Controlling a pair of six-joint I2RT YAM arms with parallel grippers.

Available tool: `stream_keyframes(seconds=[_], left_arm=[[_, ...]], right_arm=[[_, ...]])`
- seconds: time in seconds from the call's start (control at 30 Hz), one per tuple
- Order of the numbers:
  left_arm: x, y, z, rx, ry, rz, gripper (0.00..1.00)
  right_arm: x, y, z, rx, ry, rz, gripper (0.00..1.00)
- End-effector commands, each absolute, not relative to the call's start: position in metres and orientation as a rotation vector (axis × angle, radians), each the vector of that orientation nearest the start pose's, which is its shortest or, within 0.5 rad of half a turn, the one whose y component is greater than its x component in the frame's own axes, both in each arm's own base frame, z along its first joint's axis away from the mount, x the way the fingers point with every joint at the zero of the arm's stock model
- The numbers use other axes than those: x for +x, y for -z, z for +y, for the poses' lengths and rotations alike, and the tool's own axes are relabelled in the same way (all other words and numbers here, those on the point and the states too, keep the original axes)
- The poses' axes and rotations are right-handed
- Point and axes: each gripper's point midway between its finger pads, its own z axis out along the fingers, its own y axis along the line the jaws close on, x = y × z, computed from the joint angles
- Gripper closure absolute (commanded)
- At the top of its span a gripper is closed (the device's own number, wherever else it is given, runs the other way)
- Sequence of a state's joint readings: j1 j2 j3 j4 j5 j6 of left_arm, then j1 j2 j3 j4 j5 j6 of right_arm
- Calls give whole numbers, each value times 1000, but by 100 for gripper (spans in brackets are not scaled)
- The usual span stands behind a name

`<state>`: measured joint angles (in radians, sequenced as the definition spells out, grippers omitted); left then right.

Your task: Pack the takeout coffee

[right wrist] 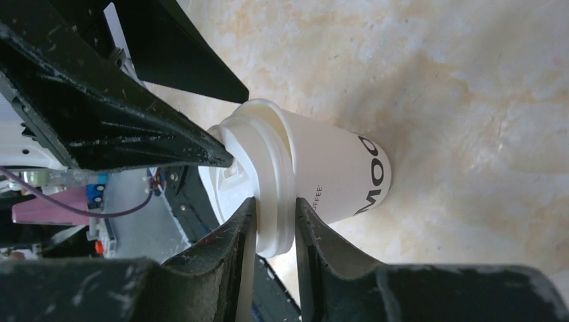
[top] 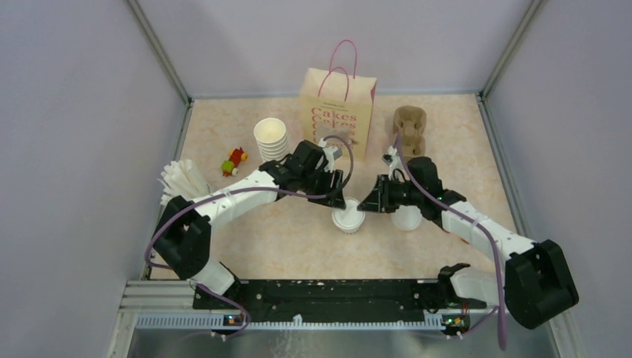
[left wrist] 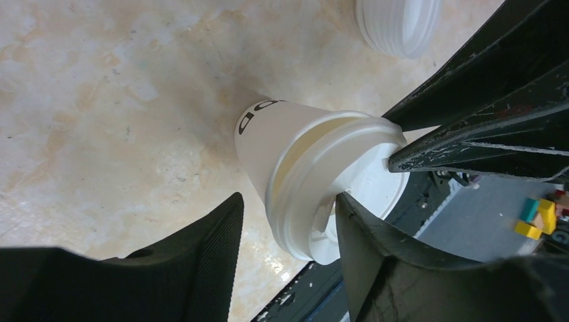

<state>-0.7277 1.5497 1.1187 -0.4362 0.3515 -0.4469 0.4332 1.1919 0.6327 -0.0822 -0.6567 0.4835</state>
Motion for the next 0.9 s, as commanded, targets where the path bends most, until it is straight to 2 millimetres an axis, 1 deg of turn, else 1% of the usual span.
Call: stream_keyframes(seconds=[0.0,0.1,0.17,0.27,0.33,0.4,0.53,0.63,0.7,0.87], left_arm=[[235,-137,-320,508,989,2542,44],[228,-141,-321,479,1053,2564,47],[227,-138,-321,463,1053,2585,46],[230,-132,-321,458,1040,2594,41],[232,-131,-324,466,1050,2590,38],[234,-133,-327,473,1062,2583,37],[237,-130,-327,476,1046,2587,37],[236,-123,-327,484,1032,2602,37],[236,-120,-326,486,1028,2609,37],[234,-109,-322,480,1004,2634,37]], right_arm=[[211,-155,241,-253,-1327,2245,76],[209,-151,239,-230,-1319,2265,76],[211,-149,237,-217,-1293,2276,75],[215,-147,233,-198,-1242,2296,70],[217,-145,231,-191,-1220,2305,64],[217,-144,229,-190,-1198,2314,61],[220,-150,226,-183,-1171,2295,61],[222,-155,223,-183,-1139,2286,61],[223,-155,221,-189,-1120,2286,61],[220,-141,219,-187,-1105,2314,62]])
